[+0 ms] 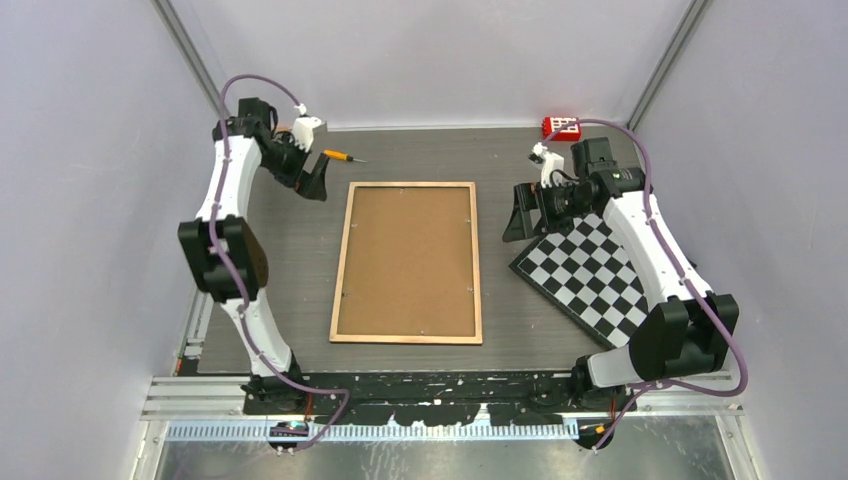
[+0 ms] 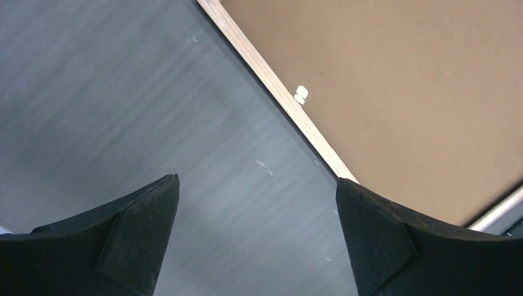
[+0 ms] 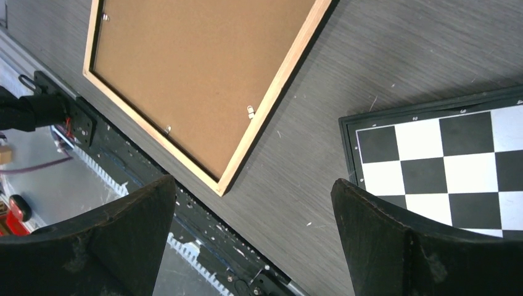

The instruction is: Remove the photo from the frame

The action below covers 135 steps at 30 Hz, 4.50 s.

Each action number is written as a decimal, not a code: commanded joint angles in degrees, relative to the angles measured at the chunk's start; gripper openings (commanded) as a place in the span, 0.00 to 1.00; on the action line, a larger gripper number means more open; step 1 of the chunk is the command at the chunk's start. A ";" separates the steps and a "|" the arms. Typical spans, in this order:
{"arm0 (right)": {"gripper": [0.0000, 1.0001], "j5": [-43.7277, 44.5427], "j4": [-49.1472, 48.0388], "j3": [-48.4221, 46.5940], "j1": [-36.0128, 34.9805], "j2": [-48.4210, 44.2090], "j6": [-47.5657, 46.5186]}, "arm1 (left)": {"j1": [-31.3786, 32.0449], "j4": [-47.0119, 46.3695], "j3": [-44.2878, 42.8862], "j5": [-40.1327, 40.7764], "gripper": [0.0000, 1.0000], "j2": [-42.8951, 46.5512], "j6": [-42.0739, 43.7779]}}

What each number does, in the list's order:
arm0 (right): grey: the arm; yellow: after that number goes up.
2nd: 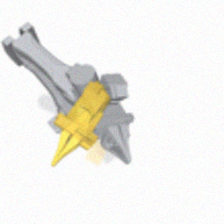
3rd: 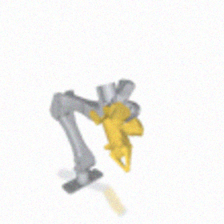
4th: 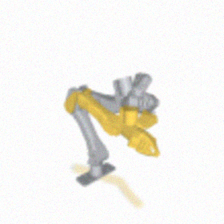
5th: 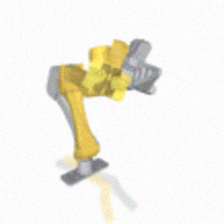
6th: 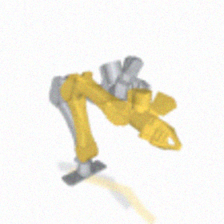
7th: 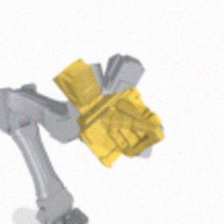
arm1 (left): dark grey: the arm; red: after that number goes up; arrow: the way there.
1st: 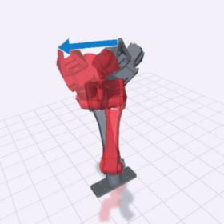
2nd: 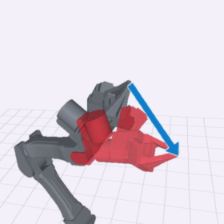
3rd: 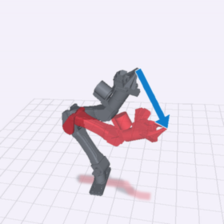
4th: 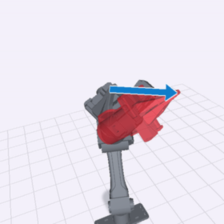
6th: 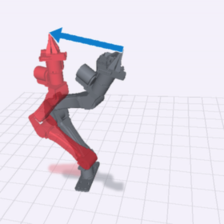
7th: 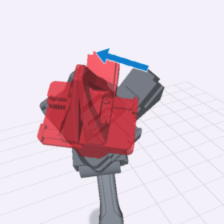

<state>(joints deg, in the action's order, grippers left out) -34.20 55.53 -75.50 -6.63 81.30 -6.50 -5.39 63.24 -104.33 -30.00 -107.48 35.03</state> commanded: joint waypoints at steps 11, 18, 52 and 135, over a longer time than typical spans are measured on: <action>1.00 4.26 12.77 -6.31 0.15 3.13 -6.10 | 0.33 3.57 -40.87 -2.37 1.00 -33.16 13.13; 1.00 7.21 12.73 -4.51 0.13 2.98 -5.42 | 0.99 -13.75 -38.66 -2.96 1.00 -38.22 8.09; 1.00 9.47 14.52 -6.02 0.16 8.13 -6.94 | 6.14 -30.24 -40.04 13.61 0.77 -46.60 -13.45; 1.00 -1.38 11.15 -10.77 -0.60 7.80 -2.52 | -8.61 -13.42 10.67 1.27 0.21 -16.01 21.60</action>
<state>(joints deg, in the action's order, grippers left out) -33.43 68.88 -84.84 -6.96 90.72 -11.20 -16.03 47.00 -95.81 -30.04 -124.40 59.20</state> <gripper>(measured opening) 0.995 0.283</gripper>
